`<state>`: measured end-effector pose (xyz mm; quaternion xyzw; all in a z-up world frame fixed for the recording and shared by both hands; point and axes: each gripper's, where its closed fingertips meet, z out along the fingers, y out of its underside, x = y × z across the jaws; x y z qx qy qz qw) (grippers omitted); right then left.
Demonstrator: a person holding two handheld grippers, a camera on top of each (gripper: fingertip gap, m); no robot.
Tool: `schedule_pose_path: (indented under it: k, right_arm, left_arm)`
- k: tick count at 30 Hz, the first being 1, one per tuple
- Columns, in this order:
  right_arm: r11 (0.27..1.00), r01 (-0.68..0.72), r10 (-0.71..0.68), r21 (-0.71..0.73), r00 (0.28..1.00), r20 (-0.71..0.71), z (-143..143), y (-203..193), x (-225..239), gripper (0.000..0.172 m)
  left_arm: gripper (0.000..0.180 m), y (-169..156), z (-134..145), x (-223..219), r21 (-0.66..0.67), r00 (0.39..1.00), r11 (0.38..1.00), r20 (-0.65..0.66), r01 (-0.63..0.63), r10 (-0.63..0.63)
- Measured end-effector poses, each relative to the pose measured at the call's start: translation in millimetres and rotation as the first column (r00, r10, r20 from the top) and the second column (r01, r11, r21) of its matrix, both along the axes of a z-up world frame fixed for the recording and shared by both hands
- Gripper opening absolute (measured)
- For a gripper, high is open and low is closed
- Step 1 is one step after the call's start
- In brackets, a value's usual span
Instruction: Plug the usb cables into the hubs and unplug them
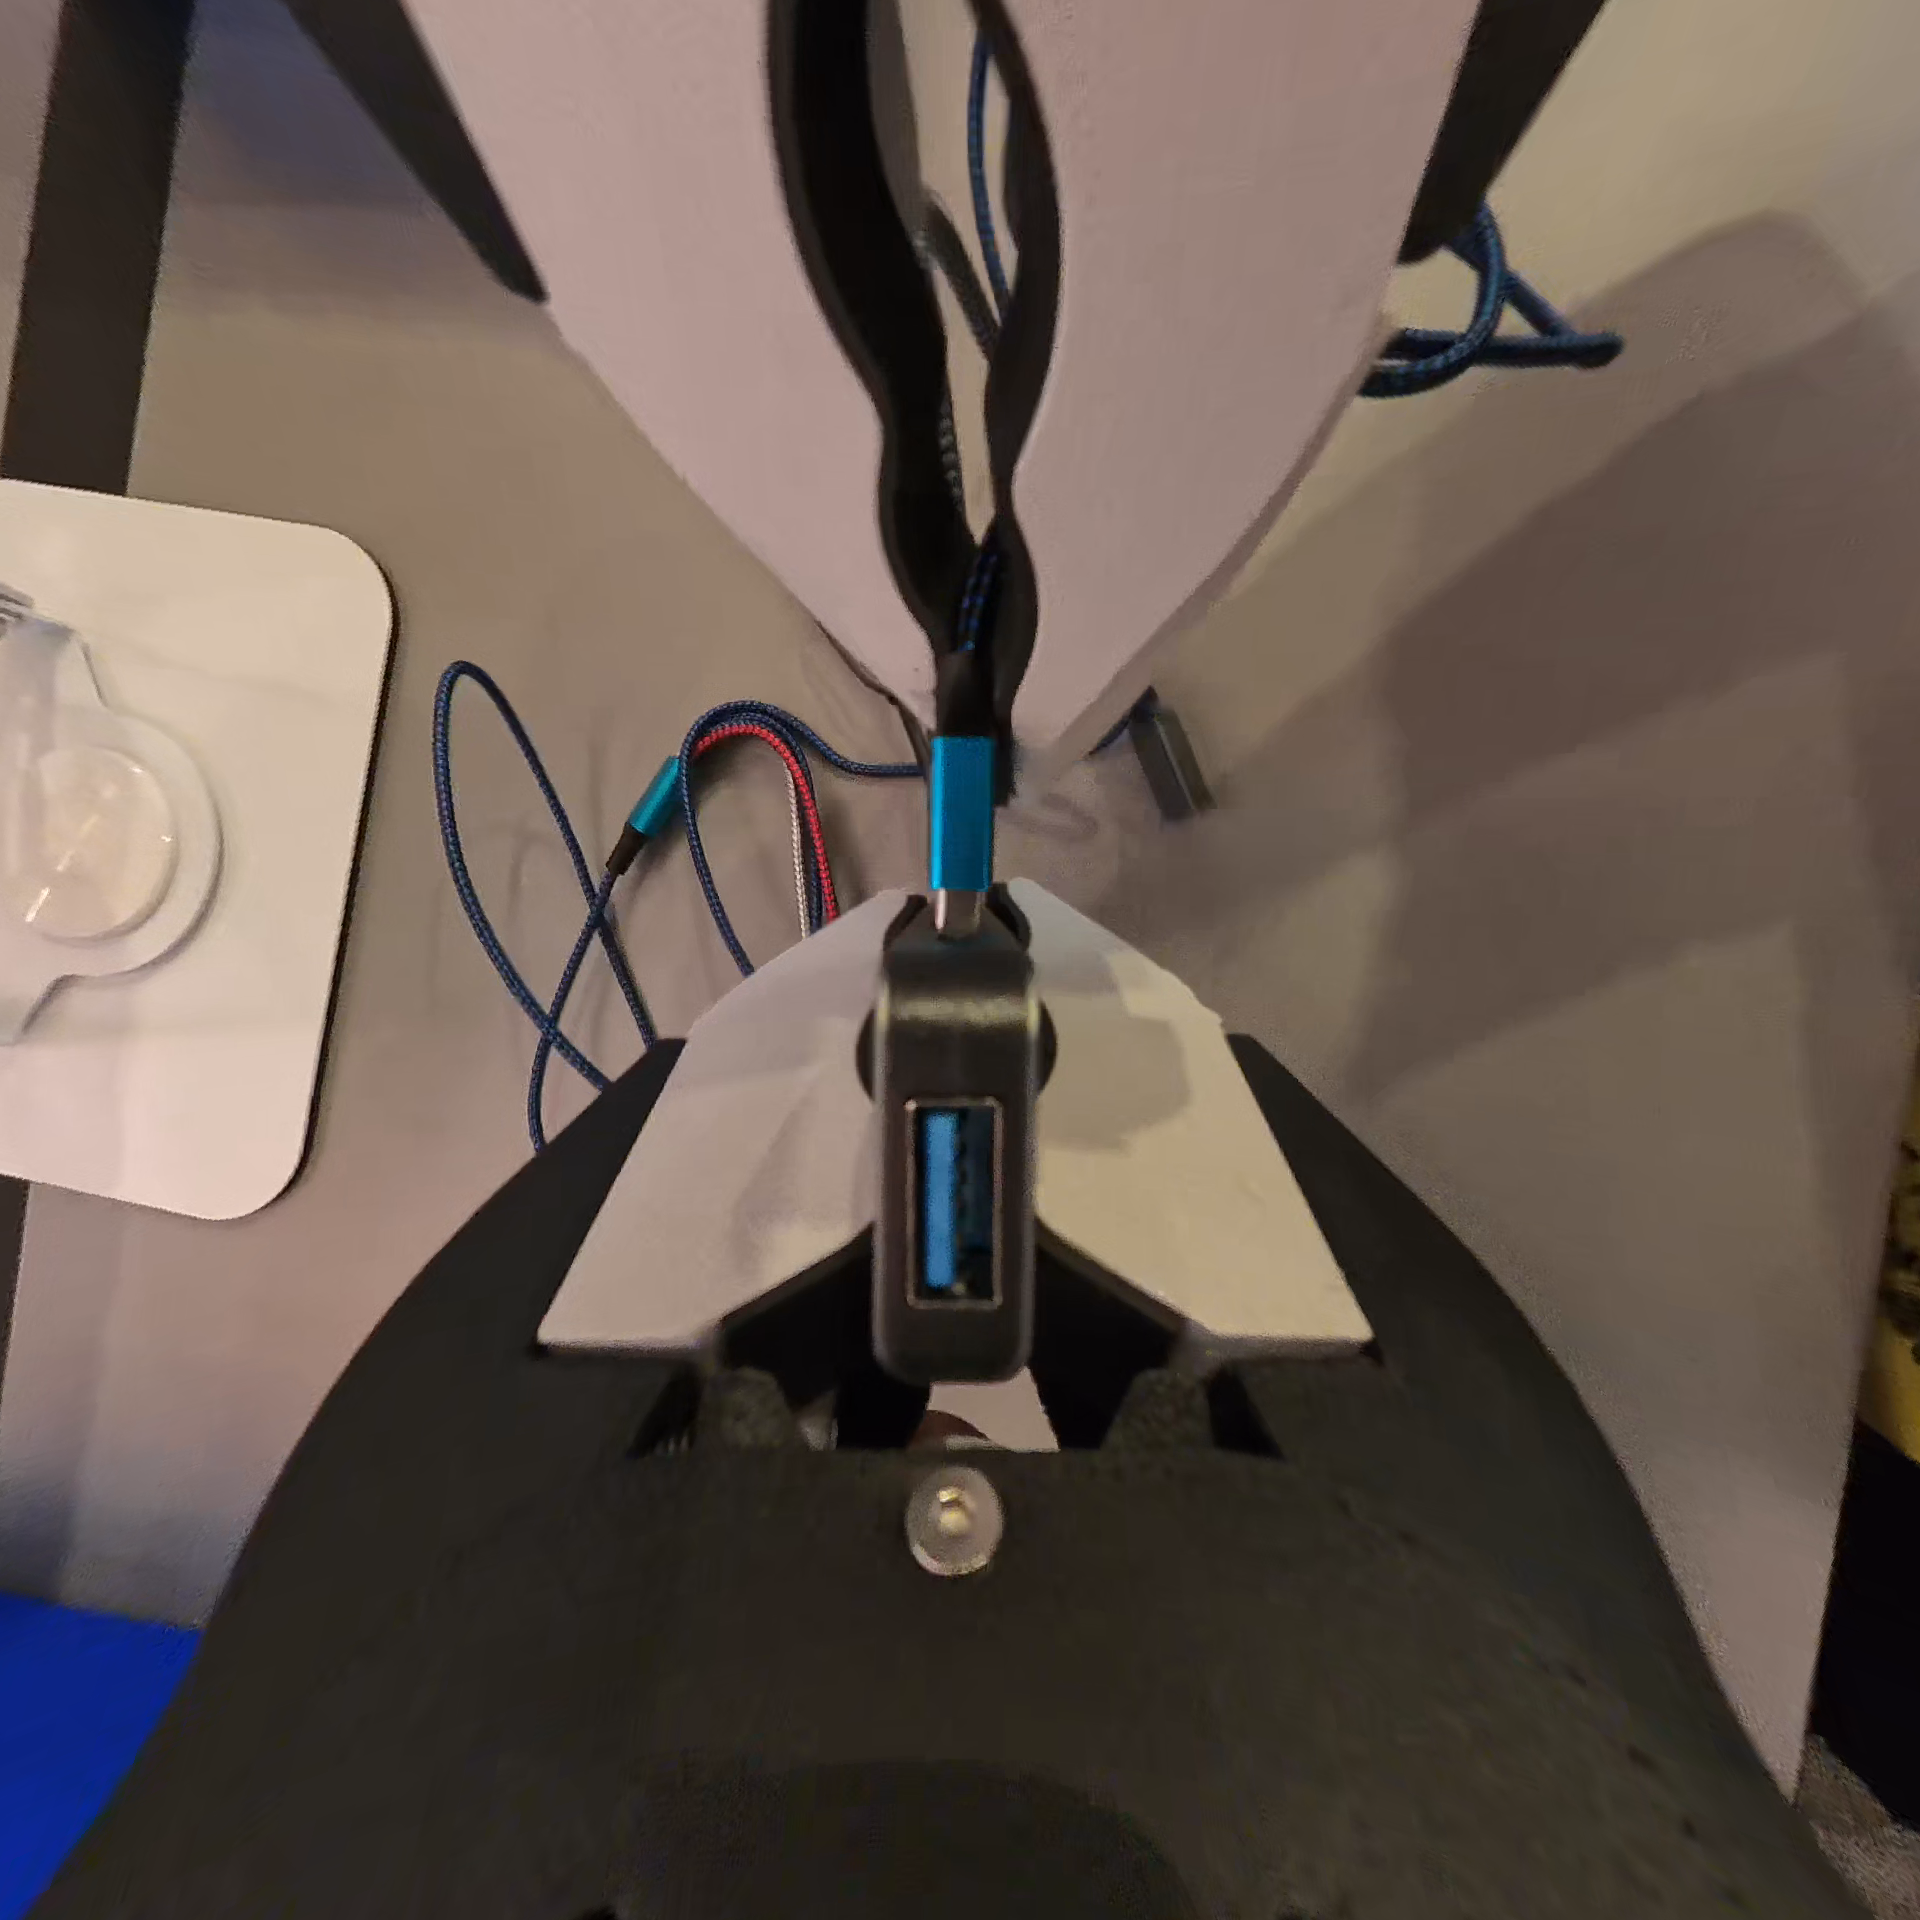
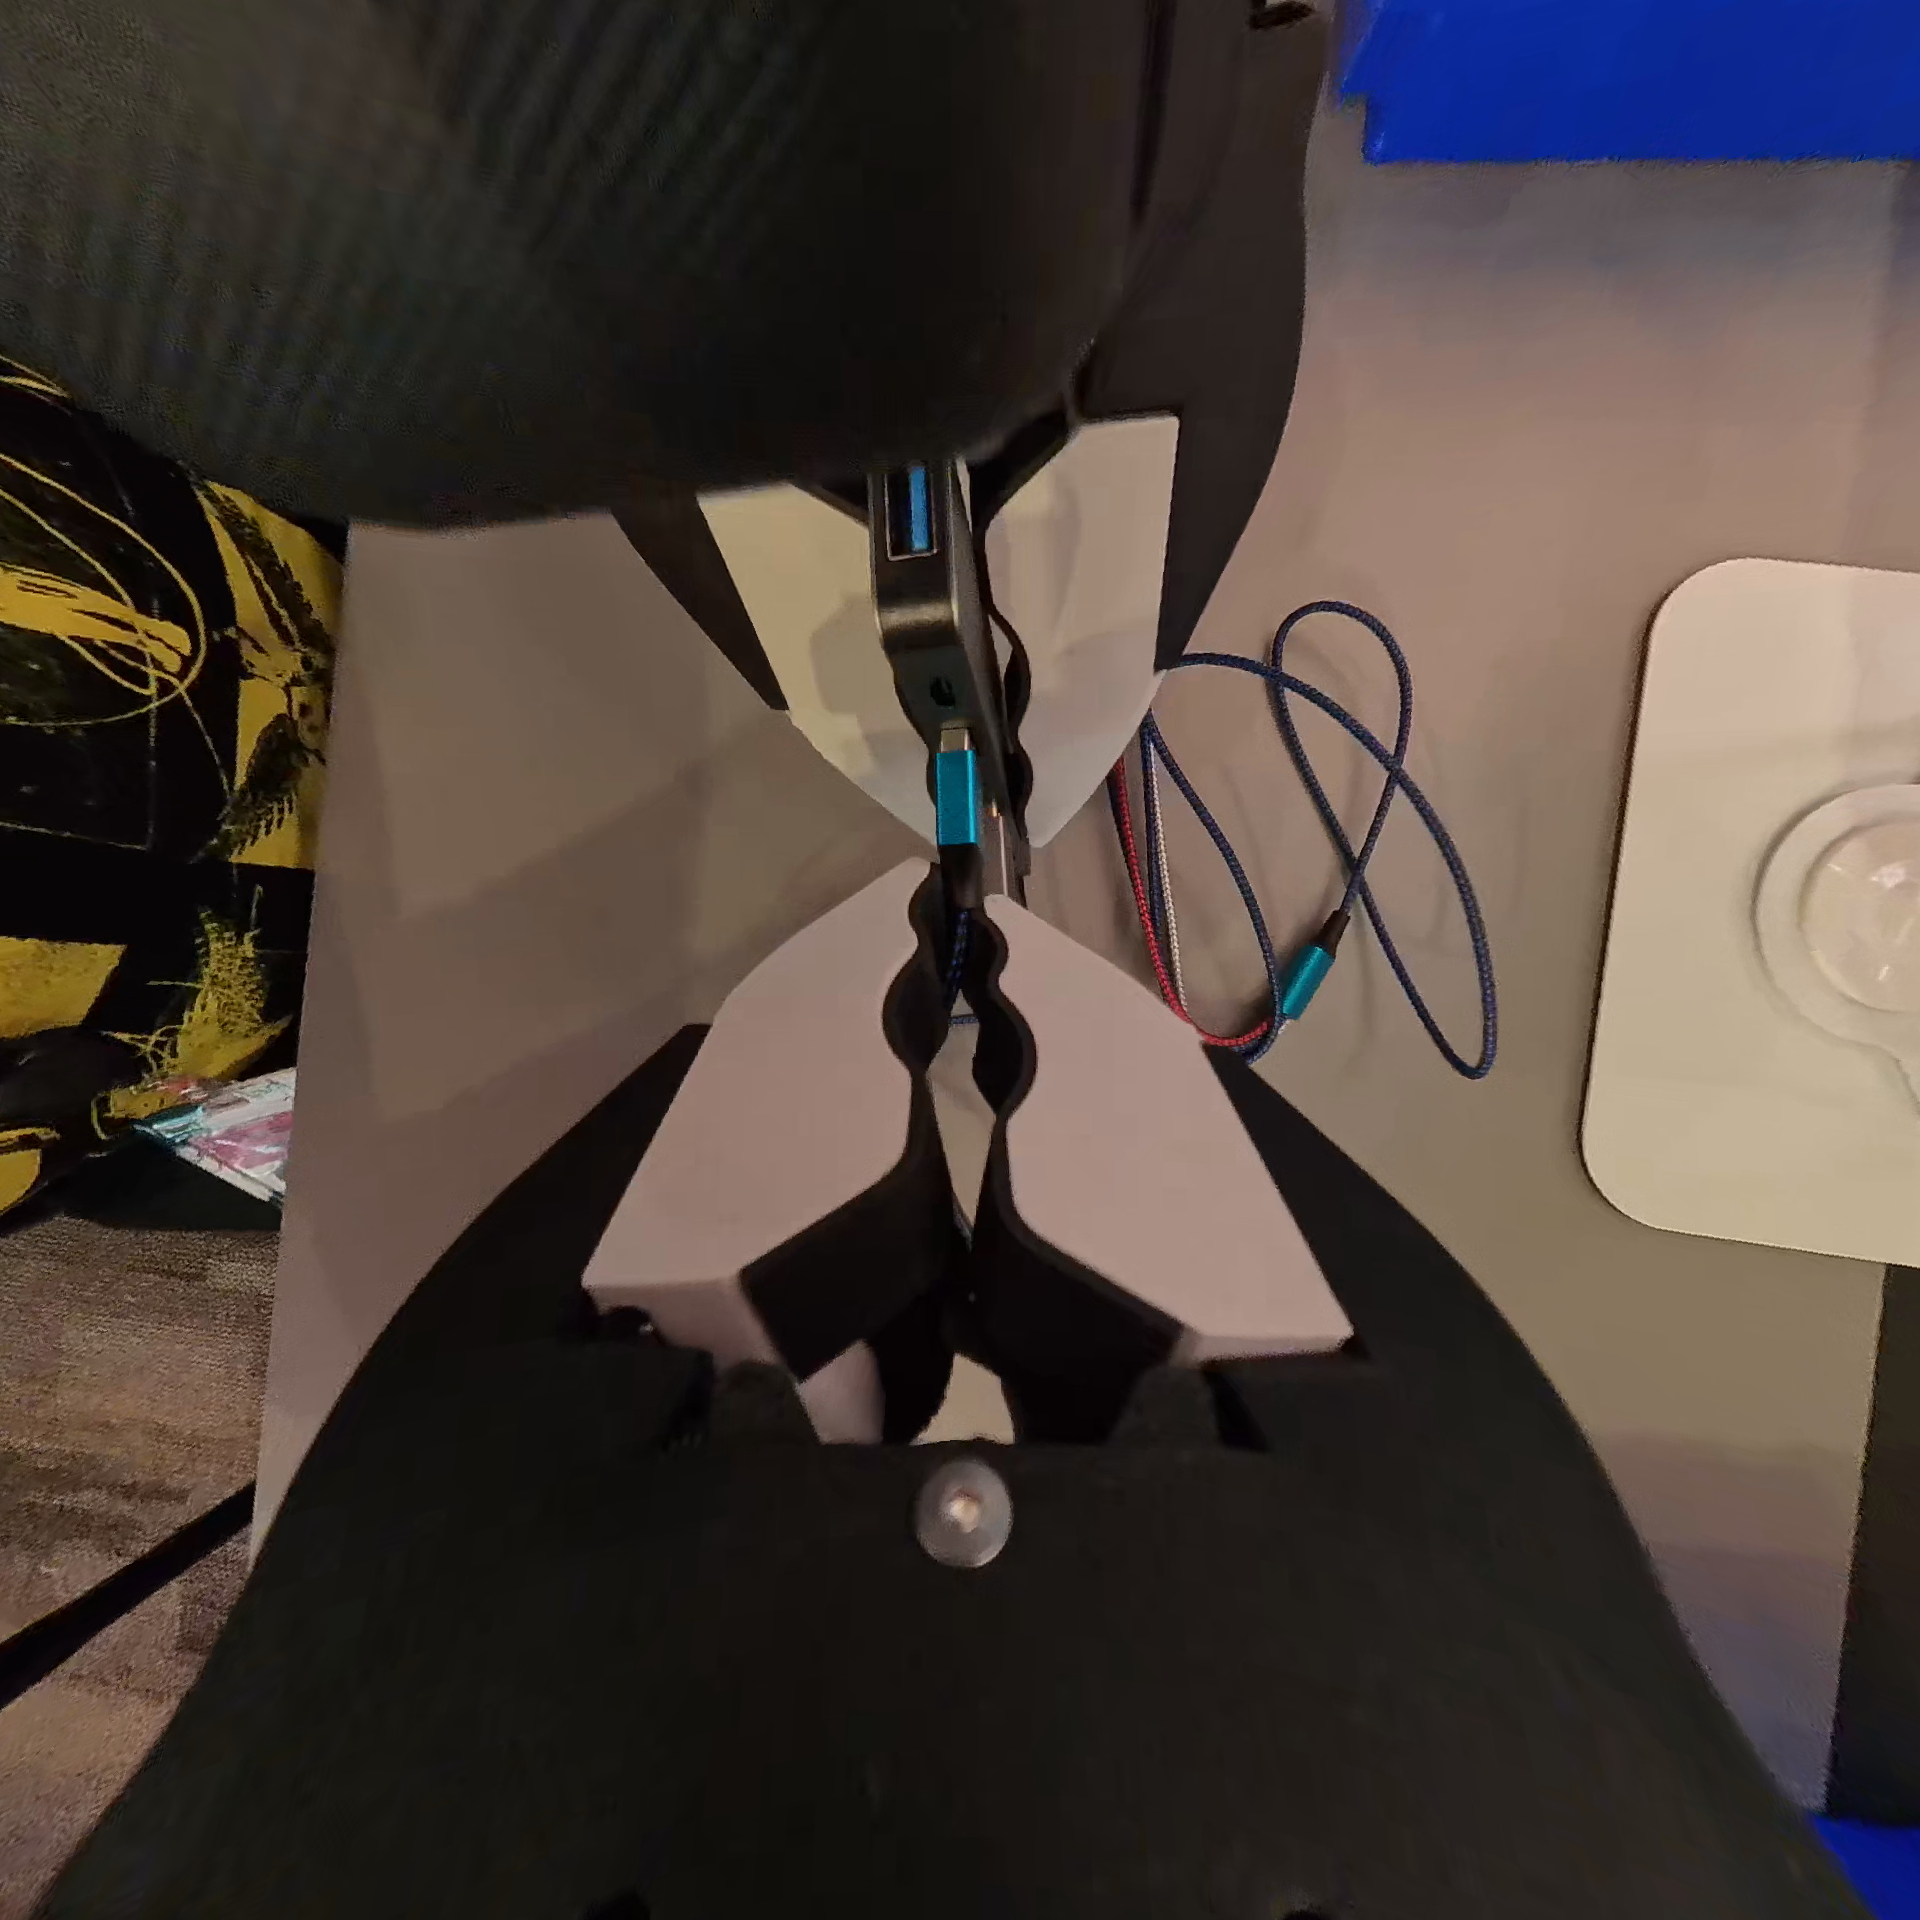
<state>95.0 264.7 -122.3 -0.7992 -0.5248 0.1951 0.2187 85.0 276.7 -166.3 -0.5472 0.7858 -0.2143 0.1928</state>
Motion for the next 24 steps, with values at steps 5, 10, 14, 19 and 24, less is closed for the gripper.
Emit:
schedule_pose_path:
  k: [5, 10, 14, 19, 24]
  right_arm:
    - [0.998, 0.067, -0.065, 0.01, 0.988, -0.142, 6, 6, -1, 0.001]
    - [0.994, 0.106, -0.101, 0.033, 0.987, -0.127, 5, -2, 2, 0.026]
    - [0.994, 0.091, -0.085, 0.052, 0.99, -0.111, 1, -6, -10, 0.04]
    - [0.994, 0.058, -0.036, 0.097, 0.976, -0.215, 13, -15, -28, 0.01]
    - [0.99, 0.083, -0.048, 0.111, 0.958, -0.284, 14, -19, -33, 0.008]
  left_arm:
    - [0.012, 4, 6, 5, -0.028, 0.998, 0.999, 0.061, -0.028, 0.03]
    - [0.012, -12, 18, 3, -0.108, 0.995, 0.994, 0.102, 0.014, -0.003]
    - [0.012, -23, 15, 3, -0.05, 0.997, 0.998, 0.075, 0.039, -0.035]
    - [0.012, -29, 14, -3, -0.021, 0.999, 0.999, 0.037, 0.039, -0.039]
    - [0.012, -31, 15, -8, -0.011, 0.999, 0.999, 0.023, 0.044, -0.043]
